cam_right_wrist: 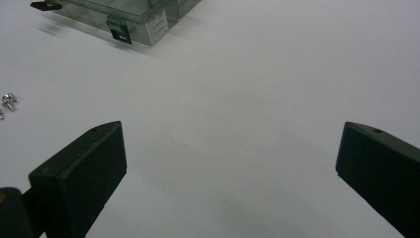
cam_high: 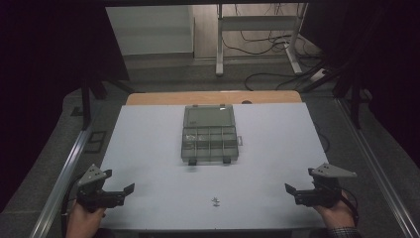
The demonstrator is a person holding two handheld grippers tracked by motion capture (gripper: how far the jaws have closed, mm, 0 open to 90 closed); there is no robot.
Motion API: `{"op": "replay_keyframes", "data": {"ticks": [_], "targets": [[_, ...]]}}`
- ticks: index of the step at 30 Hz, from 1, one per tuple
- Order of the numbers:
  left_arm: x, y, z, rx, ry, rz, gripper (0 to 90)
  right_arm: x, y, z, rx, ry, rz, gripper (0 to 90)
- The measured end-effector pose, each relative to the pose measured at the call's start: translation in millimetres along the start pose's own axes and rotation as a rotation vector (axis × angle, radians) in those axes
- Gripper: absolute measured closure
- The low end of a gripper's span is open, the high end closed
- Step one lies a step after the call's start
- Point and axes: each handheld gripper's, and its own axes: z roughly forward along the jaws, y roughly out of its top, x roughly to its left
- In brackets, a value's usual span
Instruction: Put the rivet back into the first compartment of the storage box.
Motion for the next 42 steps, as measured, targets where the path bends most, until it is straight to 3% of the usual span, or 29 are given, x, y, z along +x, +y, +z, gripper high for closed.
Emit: {"op": "replay_keyframes", "data": {"ticks": [19,24,27,35,42], "targets": [[0.5,1.2,2.5,0.008,0.022,0.021,1.0,-1.3,-1.1,1.2,0.004,0.0,-0.007,0.0],[0.6,2.1,3.3,0.025,0.04,0.01,0.0,-1.3,-1.3,1.3,0.009,0.002,-0.008,0.0],[1.8,2.8,3.3,0.03,0.032,-0.008,0.0,-0.9,-1.5,2.0,0.012,0.003,-0.008,0.0],[-0.9,7.6,6.7,0.057,0.019,-0.011,0.0,-0.4,-1.4,2.5,0.014,0.004,-0.011,0.0],[-11.7,15.6,11.8,0.039,-0.008,0.046,0.0,1.6,-1.1,4.0,0.021,0.009,-0.024,0.0]]}}
